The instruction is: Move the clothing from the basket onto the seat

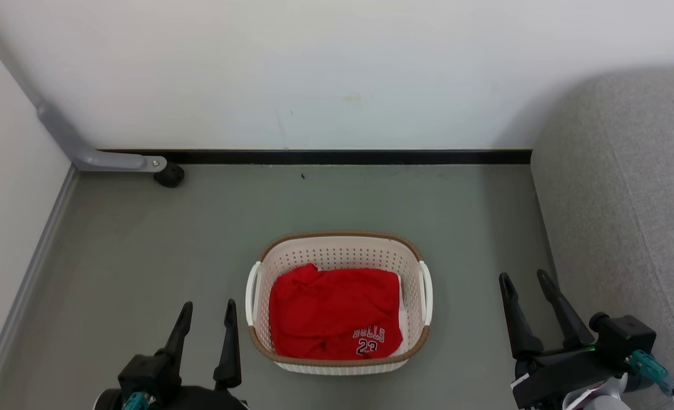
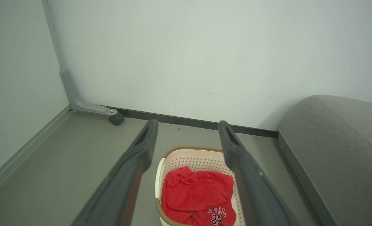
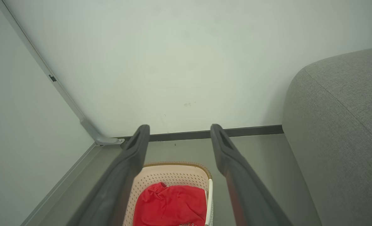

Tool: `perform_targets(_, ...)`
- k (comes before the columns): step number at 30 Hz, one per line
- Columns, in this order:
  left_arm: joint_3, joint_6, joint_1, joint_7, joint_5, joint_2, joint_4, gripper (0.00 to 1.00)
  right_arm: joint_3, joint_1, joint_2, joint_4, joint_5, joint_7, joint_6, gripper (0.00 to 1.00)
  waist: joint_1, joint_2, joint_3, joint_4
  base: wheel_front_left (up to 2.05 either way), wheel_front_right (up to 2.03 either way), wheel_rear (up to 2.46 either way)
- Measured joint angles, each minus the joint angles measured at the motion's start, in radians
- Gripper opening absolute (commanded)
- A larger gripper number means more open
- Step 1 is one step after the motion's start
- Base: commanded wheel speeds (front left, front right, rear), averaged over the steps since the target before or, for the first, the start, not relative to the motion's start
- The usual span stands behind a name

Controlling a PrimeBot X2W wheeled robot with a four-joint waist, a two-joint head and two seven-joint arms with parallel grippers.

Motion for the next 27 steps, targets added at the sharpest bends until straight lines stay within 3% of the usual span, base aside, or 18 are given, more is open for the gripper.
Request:
perform_targets(14,-0.060,-0.007,-0.170,0.005,0.088,0.000,0.008,1.00,0.033,-0.060,0.001,-0.033,-0.012,0.000,0.000,1.00,0.0001,0.0001,0.179,-0.072,0.00,0.00,0.00)
perform_targets(27,-0.079,0.019,-0.339,0.119,0.153,0.024,0.058,1.00,0.137,-0.177,0.000,-0.075,0.025,0.000,-0.029,1.00,0.0003,0.0002,0.361,-0.161,0.00,0.00,0.00)
